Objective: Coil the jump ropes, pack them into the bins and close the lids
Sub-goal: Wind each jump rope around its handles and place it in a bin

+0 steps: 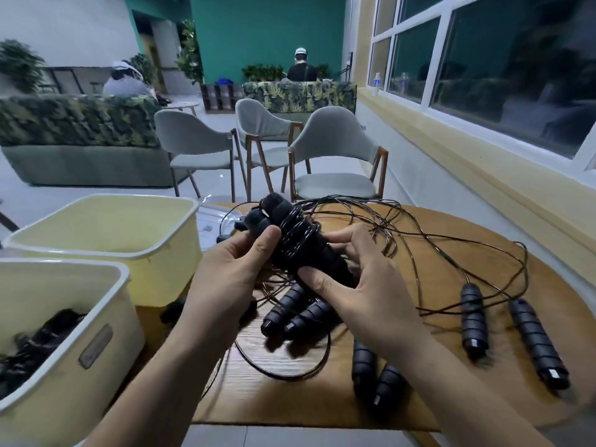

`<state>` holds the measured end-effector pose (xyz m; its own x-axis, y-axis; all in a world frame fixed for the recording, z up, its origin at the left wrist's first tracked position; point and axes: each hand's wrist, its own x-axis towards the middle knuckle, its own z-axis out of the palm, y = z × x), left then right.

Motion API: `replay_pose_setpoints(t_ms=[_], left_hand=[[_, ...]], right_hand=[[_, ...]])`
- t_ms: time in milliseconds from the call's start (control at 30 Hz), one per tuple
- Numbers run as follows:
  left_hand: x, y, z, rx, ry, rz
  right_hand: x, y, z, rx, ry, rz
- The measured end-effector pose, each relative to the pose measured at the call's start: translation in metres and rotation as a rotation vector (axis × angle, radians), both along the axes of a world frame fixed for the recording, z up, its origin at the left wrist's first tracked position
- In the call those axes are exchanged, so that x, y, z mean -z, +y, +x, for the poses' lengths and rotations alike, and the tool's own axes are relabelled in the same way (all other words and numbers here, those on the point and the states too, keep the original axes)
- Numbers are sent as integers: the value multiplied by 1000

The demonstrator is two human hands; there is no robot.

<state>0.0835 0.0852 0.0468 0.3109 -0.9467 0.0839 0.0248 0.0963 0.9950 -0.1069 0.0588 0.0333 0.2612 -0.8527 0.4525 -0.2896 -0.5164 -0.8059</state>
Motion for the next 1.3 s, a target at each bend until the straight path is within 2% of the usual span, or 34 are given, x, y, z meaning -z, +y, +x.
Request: replay_pose_setpoints(t_ms=[100,233,333,433,667,833,1000,1100,1300], left_hand=[[-17,15,25,-33,-51,-1],[-43,37,69,-101,-276,-61],[-57,52,113,-144,-388,-18],[-61,68,160,-178,-394,44],[-61,97,250,-185,-507,250],[-63,107,287,-164,-509,381],[-63,107,317,-78,-729,547],[-61,107,332,7,-942,681],[-54,94,354,81,-1373,789]], right_hand=[[-2,3,22,-102,-19,-12],[-6,11,54,-251,-91,19],[-5,17,81,-361,-97,46],[0,24,107,-414,-44,34],[13,26,150,-432,189,-129],[23,29,177,-537,253,-176],[35,28,196,-570,318,-271],[41,27,203,-554,374,-366],[42,22,205,-575,369,-366]])
